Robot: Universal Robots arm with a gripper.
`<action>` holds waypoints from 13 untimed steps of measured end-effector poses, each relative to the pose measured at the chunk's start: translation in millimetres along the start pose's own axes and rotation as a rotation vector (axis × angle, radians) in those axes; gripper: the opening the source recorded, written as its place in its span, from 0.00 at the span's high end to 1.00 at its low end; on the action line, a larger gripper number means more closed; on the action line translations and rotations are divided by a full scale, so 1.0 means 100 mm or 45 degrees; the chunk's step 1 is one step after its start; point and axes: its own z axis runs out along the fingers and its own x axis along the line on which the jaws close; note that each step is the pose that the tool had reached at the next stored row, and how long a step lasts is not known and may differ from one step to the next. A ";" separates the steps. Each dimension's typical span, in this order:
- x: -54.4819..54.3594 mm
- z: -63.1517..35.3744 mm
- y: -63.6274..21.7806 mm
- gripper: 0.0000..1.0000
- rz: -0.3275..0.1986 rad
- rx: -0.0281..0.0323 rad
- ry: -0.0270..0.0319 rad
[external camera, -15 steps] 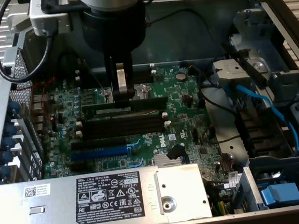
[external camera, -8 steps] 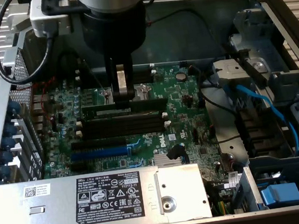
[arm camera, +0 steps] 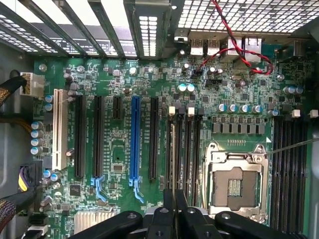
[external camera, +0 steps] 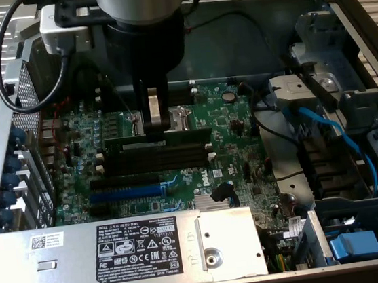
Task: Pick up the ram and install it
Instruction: 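Insert the ram into the slot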
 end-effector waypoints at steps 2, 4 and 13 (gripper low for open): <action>0.00 0.009 0.000 0.88 0.000 -0.0005 0.0000; 0.00 0.017 0.001 0.88 0.000 -0.0011 0.0001; 0.00 0.036 0.000 0.88 0.001 -0.0013 0.0000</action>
